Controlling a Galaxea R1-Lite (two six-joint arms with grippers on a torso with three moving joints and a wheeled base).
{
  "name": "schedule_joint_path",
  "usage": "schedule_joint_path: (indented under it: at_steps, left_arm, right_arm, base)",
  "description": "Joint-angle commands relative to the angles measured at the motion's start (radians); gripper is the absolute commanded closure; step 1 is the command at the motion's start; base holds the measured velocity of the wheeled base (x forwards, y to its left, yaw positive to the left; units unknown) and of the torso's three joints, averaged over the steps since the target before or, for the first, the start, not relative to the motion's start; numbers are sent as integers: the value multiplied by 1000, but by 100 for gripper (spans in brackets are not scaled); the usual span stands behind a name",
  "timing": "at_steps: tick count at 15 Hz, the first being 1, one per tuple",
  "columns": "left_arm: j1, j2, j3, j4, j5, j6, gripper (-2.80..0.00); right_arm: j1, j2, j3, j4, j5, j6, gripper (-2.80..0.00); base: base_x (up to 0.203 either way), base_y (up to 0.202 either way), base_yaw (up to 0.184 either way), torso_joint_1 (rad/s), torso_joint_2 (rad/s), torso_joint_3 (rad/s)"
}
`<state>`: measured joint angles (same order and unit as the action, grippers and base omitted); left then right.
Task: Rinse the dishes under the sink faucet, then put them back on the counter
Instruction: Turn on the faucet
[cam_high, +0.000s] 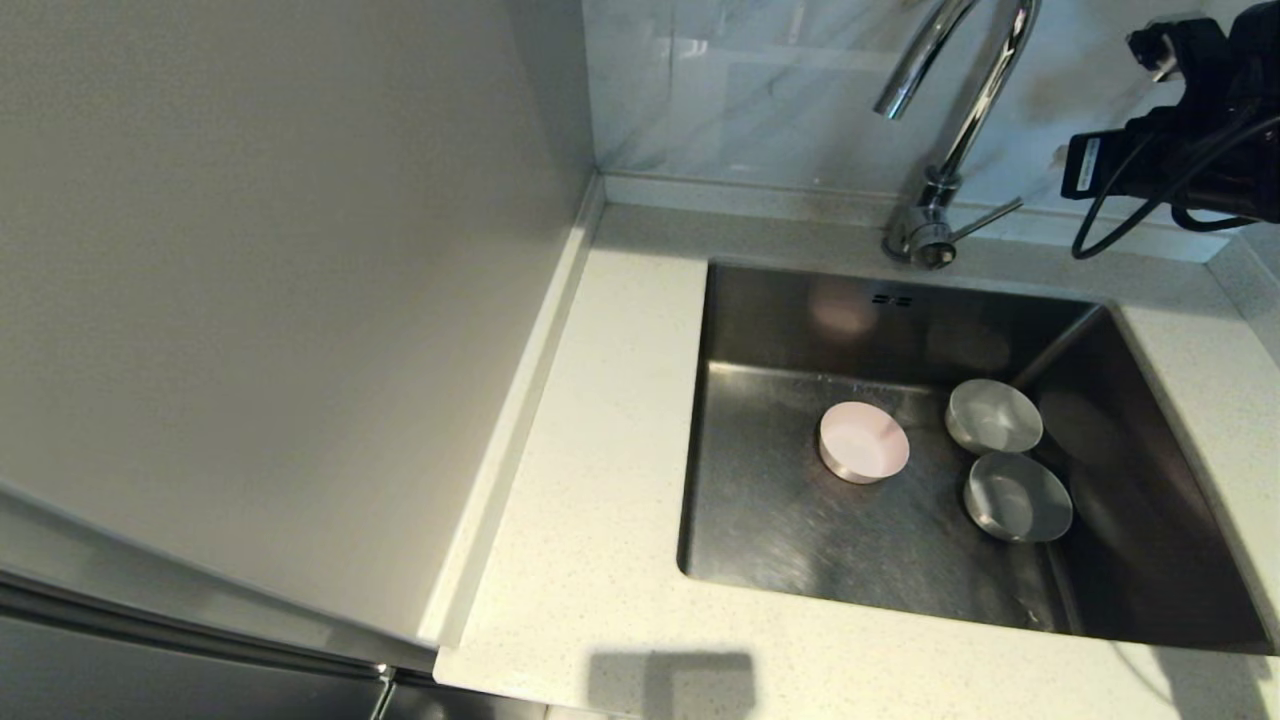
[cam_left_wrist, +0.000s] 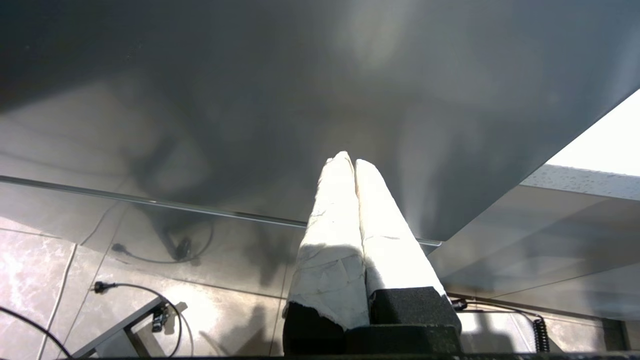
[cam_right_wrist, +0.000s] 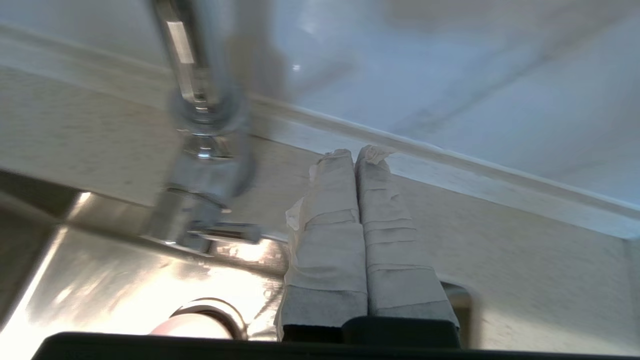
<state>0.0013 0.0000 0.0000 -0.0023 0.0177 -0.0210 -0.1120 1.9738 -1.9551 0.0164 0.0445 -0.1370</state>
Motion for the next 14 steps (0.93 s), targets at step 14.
schedule_joint_path:
  at_steps: [14]
  left_arm:
    - [0,-3,0,-1,-1,0,0]
  right_arm:
    - [55,136,-18,-157,-32,-68,0]
  base:
    - [0,0,0,0,0,0]
